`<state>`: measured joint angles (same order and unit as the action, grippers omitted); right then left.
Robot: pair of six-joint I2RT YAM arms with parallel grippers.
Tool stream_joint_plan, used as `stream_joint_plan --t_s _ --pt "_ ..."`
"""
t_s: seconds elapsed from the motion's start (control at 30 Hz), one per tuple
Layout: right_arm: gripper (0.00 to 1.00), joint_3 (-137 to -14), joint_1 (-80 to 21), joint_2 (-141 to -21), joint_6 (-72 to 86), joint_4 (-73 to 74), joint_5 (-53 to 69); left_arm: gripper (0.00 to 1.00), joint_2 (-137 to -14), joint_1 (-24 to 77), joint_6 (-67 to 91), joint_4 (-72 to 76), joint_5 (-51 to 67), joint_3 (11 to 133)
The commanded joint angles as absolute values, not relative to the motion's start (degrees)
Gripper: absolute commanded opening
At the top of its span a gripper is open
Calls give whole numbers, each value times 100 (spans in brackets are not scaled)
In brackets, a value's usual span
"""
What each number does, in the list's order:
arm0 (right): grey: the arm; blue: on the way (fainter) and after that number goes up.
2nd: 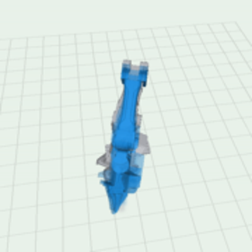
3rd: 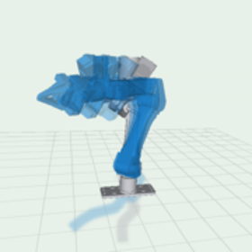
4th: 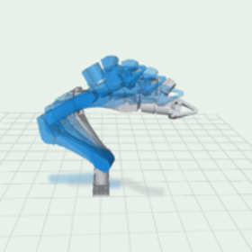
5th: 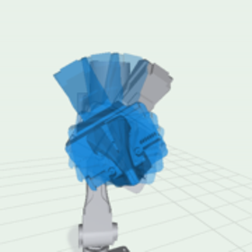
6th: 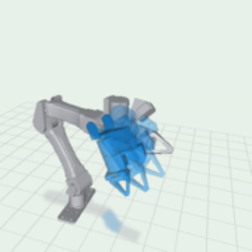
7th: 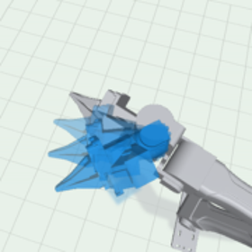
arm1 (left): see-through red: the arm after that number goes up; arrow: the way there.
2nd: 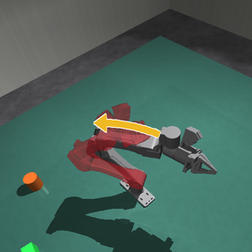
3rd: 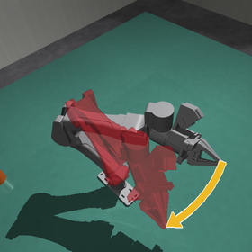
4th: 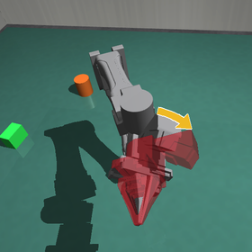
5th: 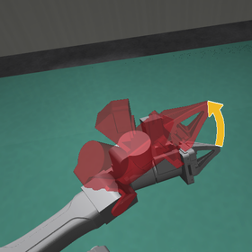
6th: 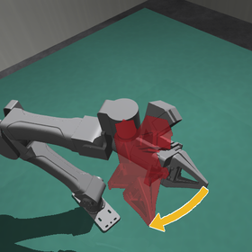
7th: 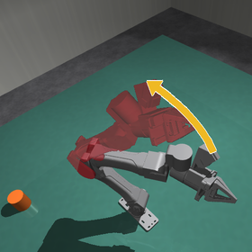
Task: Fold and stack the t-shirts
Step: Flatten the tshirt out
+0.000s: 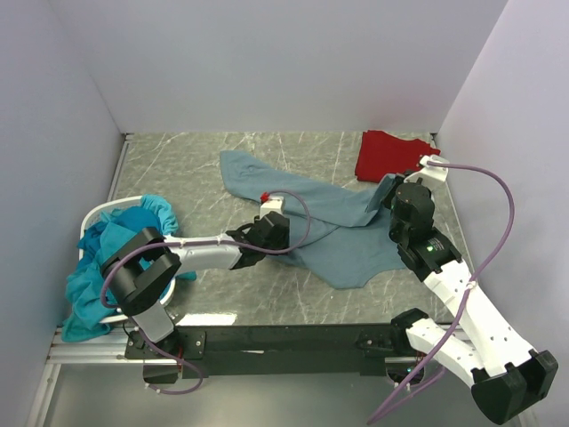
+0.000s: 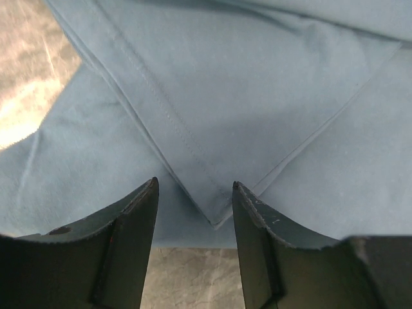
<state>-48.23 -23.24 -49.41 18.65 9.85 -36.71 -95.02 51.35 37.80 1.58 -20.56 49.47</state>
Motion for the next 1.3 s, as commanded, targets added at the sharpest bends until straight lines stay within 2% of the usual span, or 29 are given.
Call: stream_joint_plan --t_s 0.0,0.33,0.43,0.53,0.57,0.7,0.73,0.83,1.27 --pt "0 -4764 -2303 -4904 1969 703 -3648 55 -9510 5194 3955 369 -1899 4860" --pt "0 -4755 -2285 -4922 1960 694 -3612 53 -9668 5247 3964 413 -1784 4939" --pt "0 -4746 -2303 -4896 1969 686 -3612 50 -9694 5256 3973 387 -1767 4940" --pt "0 -4729 -2303 -4878 1969 659 -3577 39 -9694 5273 3990 474 -1731 4905" --pt "0 -4729 -2303 -4887 1969 668 -3568 31 -9686 5265 3999 501 -1731 4896" --pt "0 -4737 -2303 -4896 1960 703 -3577 18 -9650 5273 3990 448 -1784 4922" --pt "0 -4737 -2294 -4887 1943 703 -3586 10 -9642 5265 3990 440 -1836 4931" --pt "0 -4746 -2294 -4861 1934 721 -3586 0 -9589 5273 3990 378 -1924 4922" --pt "0 -4737 -2294 -4799 1925 729 -3524 0 -9036 5370 4157 229 -2109 4597"
